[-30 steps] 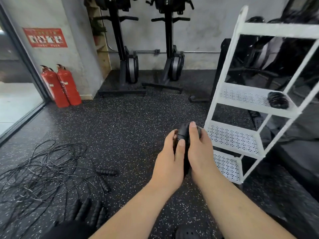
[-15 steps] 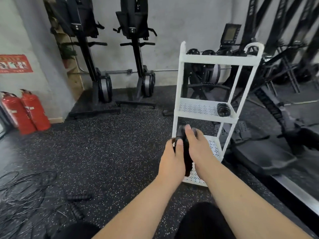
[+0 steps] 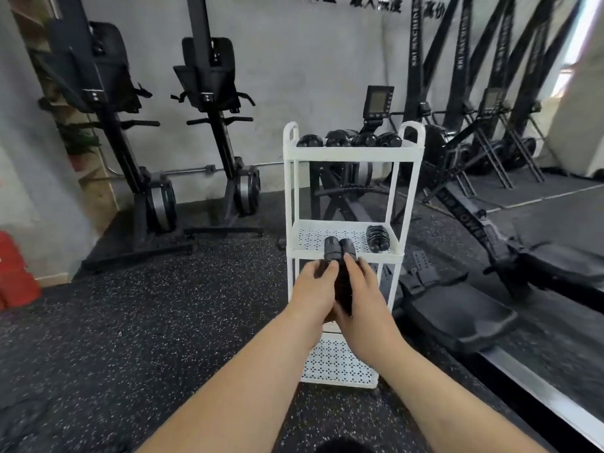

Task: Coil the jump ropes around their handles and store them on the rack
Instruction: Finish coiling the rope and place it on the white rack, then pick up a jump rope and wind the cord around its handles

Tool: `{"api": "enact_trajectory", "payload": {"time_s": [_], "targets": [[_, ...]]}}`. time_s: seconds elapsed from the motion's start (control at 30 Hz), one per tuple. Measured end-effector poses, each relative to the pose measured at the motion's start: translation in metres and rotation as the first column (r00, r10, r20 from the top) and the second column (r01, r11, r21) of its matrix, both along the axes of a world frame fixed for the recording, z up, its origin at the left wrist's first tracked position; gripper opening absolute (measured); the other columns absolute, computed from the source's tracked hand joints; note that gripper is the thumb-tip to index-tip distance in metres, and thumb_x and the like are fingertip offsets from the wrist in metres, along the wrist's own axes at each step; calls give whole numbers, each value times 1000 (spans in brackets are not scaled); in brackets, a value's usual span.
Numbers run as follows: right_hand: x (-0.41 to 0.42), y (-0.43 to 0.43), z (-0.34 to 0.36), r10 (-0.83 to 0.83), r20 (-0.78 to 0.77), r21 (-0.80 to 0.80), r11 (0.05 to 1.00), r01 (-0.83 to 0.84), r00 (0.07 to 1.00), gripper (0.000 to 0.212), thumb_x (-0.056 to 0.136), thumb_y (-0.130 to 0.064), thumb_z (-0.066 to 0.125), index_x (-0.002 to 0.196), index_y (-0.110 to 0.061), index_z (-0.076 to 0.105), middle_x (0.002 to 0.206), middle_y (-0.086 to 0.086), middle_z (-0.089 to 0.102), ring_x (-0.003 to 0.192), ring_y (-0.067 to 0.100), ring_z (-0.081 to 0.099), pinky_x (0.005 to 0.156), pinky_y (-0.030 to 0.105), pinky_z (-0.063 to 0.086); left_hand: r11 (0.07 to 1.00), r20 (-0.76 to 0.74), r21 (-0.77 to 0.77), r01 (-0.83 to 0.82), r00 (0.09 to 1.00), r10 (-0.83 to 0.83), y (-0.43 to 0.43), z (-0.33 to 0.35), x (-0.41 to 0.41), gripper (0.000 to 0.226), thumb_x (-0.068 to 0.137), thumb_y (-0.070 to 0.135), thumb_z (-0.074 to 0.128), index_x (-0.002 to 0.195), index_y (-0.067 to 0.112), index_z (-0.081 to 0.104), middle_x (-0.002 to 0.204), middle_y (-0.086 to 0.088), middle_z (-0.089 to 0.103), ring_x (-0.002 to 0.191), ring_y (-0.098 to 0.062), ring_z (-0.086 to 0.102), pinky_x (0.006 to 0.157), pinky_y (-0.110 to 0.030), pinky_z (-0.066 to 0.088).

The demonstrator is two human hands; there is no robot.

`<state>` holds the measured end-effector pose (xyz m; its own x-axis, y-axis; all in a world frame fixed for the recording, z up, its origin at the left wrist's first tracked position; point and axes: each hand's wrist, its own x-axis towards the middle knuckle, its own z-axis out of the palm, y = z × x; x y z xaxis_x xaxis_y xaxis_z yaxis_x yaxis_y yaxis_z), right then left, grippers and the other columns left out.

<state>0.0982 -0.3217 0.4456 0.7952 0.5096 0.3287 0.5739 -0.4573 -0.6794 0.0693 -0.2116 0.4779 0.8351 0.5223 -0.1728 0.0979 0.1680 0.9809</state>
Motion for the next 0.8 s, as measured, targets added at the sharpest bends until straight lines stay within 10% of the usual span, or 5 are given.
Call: {"api": "enact_trajectory", "payload": {"time_s": [0.17,0.33,0.53,0.8], "targets": [[46,3,7,-92,6,-58,994,92,996,71,112,-24,48,170,-24,7,178,5,0,162,26,16,122,35,30,983,-51,67,171,985,-168,-3,5,28,36,113,51,41,135,35,64,130,8,70,114,-16,69,81,-36,61],[112,17,11,-165,8,-196,967,163,986,73,104,-17,58,166,-19,19,165,19,25,143,37,41,111,45,45,906,-107,361,222,975,-196,3,-1,66,45,111,57,32,121,30,66,122,8,71,116,-16,66,110,-48,51],[188,50,13,-232,47,-366,901,232,972,82,101,-21,62,167,-15,14,162,28,23,140,45,42,112,48,42,630,-218,730,265,964,-153,26,-12,103,45,116,38,26,152,26,51,148,2,60,123,-20,60,100,-35,47],[252,91,13,-238,197,-533,788,308,951,72,105,-31,56,165,-14,19,154,28,40,133,42,52,112,49,45,130,-507,847,516,856,-96,65,-41,133,71,105,14,47,169,17,16,175,-2,20,157,-28,24,126,-46,29]]}}
